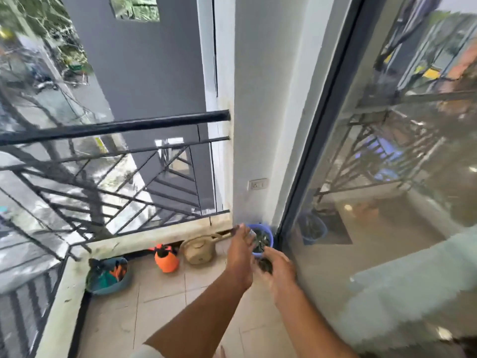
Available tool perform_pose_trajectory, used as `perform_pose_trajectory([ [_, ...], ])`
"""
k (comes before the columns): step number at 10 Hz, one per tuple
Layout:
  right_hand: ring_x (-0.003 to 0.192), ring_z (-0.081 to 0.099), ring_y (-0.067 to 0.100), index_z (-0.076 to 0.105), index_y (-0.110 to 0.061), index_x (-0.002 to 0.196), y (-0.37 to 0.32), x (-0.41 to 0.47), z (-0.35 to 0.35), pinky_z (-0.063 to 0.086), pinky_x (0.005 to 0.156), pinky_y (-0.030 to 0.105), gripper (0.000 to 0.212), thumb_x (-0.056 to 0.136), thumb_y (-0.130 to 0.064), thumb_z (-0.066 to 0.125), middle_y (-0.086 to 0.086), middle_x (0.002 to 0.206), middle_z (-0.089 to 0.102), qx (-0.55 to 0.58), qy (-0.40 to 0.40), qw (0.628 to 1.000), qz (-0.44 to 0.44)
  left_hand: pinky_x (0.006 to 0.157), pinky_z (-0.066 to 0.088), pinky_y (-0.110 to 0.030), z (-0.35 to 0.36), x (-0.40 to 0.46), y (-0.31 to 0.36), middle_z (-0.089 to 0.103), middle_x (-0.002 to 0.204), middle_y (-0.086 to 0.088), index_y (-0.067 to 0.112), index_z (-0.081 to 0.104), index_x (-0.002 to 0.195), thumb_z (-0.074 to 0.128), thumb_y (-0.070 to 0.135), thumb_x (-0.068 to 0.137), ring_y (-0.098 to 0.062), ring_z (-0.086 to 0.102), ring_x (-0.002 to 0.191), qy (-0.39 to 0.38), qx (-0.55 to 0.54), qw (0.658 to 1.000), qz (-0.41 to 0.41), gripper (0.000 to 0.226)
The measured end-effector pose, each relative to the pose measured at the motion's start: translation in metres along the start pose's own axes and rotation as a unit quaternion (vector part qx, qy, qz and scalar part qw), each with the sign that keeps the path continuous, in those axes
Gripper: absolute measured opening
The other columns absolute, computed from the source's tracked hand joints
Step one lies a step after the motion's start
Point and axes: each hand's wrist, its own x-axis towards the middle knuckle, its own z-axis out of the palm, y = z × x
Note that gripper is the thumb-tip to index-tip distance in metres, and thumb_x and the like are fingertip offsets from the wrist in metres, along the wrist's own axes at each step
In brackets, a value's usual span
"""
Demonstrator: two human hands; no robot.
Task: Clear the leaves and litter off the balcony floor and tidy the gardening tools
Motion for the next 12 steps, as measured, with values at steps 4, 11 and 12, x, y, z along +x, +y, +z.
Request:
perform_pose_trajectory([
  [4,0.075,0.065,0.028,0.073,0.000,0.100,-0.030,0.171,0.034,0.061,0.064,0.041,0.011,0.091,-0.005,0.070,0.017,0.085,0.067,-0.004,0.071,0.984,0.164,0.100,0.040,-0.039,0.029,0.198,0.041,0.077,0.127,0.012,0.022,0.077,0.129,0.057,0.040,0.103,-0.008,0.062,0.119,0.017,0.134,0.982,-0.134,0.037],
  [11,0.059,0.057,0.016,0.058,-0.017,0.093,0.063,0.544,0.040,0.049,0.049,0.023,0.006,0.097,-0.019,0.054,0.003,0.081,0.051,-0.173,0.129,0.943,0.253,0.120,0.038,-0.047,-0.022,0.479,-0.016,0.059,0.150,0.007,0.038,0.078,0.123,0.057,0.040,0.105,-0.017,0.046,0.144,0.144,0.134,0.951,-0.240,0.028],
  [12,0.072,0.050,0.018,0.060,-0.021,0.096,0.093,0.559,0.029,0.042,0.055,0.021,0.010,0.097,-0.020,0.051,0.005,0.087,0.049,-0.155,0.121,0.946,0.256,0.119,0.038,-0.047,-0.023,0.498,-0.027,0.055,0.152,0.006,0.037,0.071,0.134,0.056,0.041,0.106,-0.019,0.044,0.146,0.149,0.154,0.948,-0.236,0.032],
])
